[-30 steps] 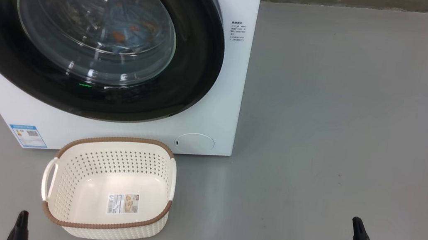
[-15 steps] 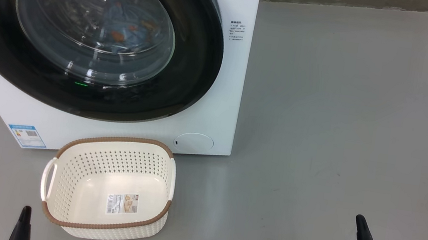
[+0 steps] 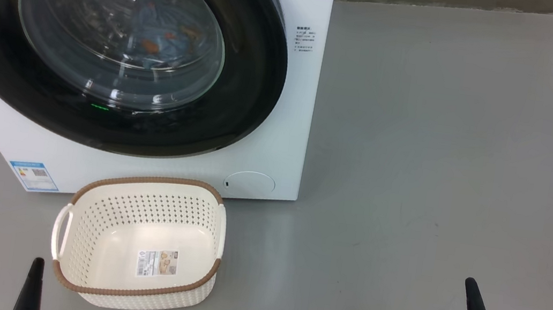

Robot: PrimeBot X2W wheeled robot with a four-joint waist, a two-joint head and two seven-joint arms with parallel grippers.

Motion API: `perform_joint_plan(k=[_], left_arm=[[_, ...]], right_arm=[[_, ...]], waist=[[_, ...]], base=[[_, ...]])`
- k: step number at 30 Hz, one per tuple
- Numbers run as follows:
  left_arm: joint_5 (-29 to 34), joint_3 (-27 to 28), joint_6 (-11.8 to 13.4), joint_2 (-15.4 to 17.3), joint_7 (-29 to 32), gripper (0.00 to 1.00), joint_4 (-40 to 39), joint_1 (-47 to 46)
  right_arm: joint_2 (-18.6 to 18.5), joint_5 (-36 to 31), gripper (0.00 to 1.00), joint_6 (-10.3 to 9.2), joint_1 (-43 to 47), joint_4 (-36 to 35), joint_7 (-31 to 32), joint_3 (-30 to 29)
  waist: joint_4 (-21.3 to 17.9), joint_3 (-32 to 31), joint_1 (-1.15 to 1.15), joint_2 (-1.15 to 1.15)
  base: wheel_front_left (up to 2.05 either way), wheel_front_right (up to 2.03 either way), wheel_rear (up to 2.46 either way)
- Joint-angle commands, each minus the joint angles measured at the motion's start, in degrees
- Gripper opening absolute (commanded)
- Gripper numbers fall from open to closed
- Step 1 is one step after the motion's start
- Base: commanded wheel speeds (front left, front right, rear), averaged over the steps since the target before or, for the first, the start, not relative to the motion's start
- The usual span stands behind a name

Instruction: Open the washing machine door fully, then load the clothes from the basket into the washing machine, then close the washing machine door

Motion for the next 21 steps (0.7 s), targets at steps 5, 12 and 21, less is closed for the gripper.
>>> perform_joint_plan(k=[5, 12, 21], left_arm=[[-3.75, 1.69, -0.13, 0.47, 1.01, 0.00, -0.81, -3.23], [-7.89, 1.87, -0.14, 0.26, 2.17, 0.00, -0.43, -4.16], [-13.22, 2.10, -0.15, -0.01, 3.66, 0.00, 0.06, -5.36]], right_arm=[[-0.67, 4.53, 0.00, -0.05, -3.05, -1.17, 1.16, 0.51], [-0.67, 9.23, 0.00, -0.06, -3.40, -1.00, 2.36, 0.14], [-0.66, 15.26, 0.00, -0.07, -3.86, -0.79, 3.91, -0.36]], waist=[[-0.05, 0.02, 0.00, 0.00], [-0.14, 0.06, 0.00, 0.00], [-0.24, 0.11, 0.00, 0.00]], base=[[0.00, 0.00, 0.00], [0.00, 0.00, 0.00], [0.00, 0.00, 0.00]])
